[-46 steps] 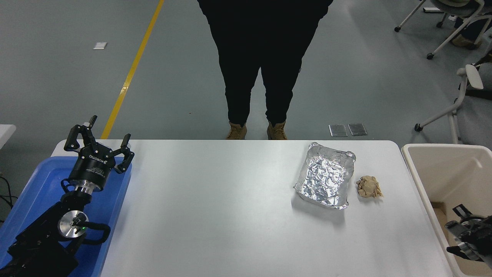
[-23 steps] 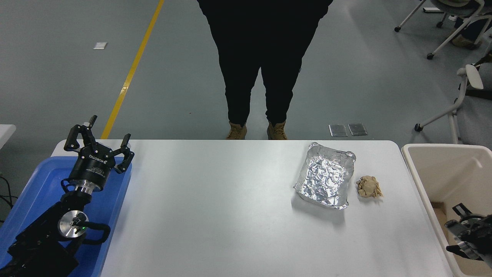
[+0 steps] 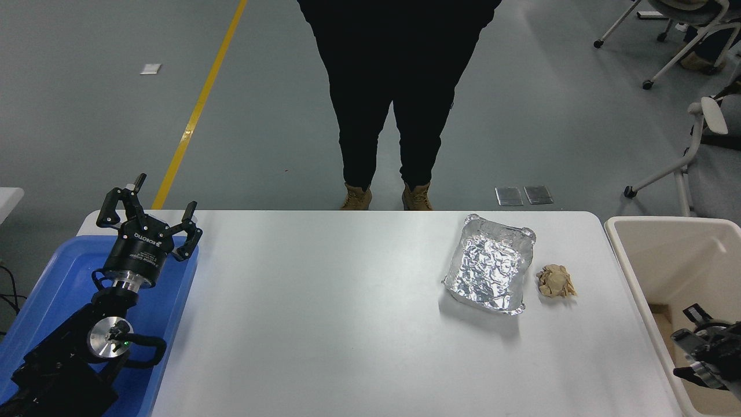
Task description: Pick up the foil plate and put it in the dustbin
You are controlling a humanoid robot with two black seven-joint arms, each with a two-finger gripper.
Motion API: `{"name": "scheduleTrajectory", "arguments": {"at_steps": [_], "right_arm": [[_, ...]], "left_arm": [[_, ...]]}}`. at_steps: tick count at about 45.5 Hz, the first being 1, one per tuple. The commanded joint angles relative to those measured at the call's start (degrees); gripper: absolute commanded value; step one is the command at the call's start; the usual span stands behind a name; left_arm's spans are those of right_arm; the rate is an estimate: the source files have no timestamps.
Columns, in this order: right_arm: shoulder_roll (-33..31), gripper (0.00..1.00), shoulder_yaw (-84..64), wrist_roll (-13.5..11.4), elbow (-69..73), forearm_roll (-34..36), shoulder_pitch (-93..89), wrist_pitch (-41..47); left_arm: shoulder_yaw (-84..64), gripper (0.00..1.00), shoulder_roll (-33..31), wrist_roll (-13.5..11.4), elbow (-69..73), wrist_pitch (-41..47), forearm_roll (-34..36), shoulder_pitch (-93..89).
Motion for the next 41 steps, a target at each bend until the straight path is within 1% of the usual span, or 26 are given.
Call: {"name": "scheduleTrajectory", "arguments": {"at_steps": [1, 14, 18, 19, 21, 22, 23, 24, 27, 28, 29, 31, 32, 41], "right_arm": [[-0.6, 0.0, -0.4, 0.0, 0.8, 0.0, 1.2, 0.2], [-1.4, 0.0, -0.7, 0.0, 1.3, 0.0, 2.5, 0.3], [-2.6, 0.0, -0.7, -0.2, 2.6, 0.0, 4.5, 0.2], [-3.2, 0.06, -0.7, -0.2, 3.1, 0.0, 5.1, 0.2], [-4.3, 0.32, -0.7, -0.2, 4.0, 0.0, 6.9, -0.1], [-4.9, 0.42, -0.7, -0.2, 4.3, 0.0, 7.9, -0.2], [-5.4, 0.5, -0.7, -0.2, 4.8, 0.0, 9.0, -0.3], [-6.0, 0.54, -0.8, -0.2, 5.1, 0.0, 10.0, -0.4], [-7.2, 0.64, -1.3, -0.2, 6.3, 0.0, 13.1, -0.4], [-7.5, 0.69, -1.7, -0.1, 6.7, 0.0, 14.2, -0.4], [-8.0, 0.76, -2.4, -0.1, 7.1, 0.0, 15.4, -0.4], [-8.7, 0.93, -4.1, -0.1, 8.3, 0.0, 17.8, -0.4], [-9.0, 1.0, -5.2, -0.1, 8.9, 0.0, 19.1, -0.4], [-11.3, 1.0, -17.8, -0.1, 19.4, 0.0, 32.4, -0.4]], "left_arm": [[0.0, 0.98, 0.1, 0.0, 0.0, 0.0, 0.0, 0.0], [0.0, 0.98, 0.1, 0.0, 0.0, 0.0, 0.1, 0.0], [0.0, 0.98, 0.0, 0.0, 0.0, 0.0, 0.0, 0.0], [0.0, 0.98, 0.0, 0.0, 0.0, 0.0, 0.0, 0.0], [0.0, 0.98, 0.0, 0.0, 0.0, 0.0, 0.0, 0.0], [0.0, 0.98, 0.0, 0.0, 0.0, 0.0, 0.0, 0.0], [0.0, 0.98, 0.0, 0.0, 0.0, 0.0, 0.0, 0.0], [0.0, 0.98, 0.0, 0.0, 0.0, 0.0, 0.0, 0.0], [0.0, 0.98, 0.0, 0.1, 0.0, 0.0, 0.0, 0.0], [0.0, 0.98, 0.0, 0.1, 0.0, 0.0, 0.0, 0.0], [0.0, 0.98, 0.0, 0.1, 0.0, 0.0, 0.0, 0.0], [0.0, 0.98, 0.0, 0.1, 0.0, 0.0, 0.0, 0.0], [0.0, 0.98, 0.0, 0.1, 0.0, 0.0, 0.0, 0.0], [0.0, 0.98, 0.0, 0.1, 0.0, 0.0, 0.0, 0.0]]}}
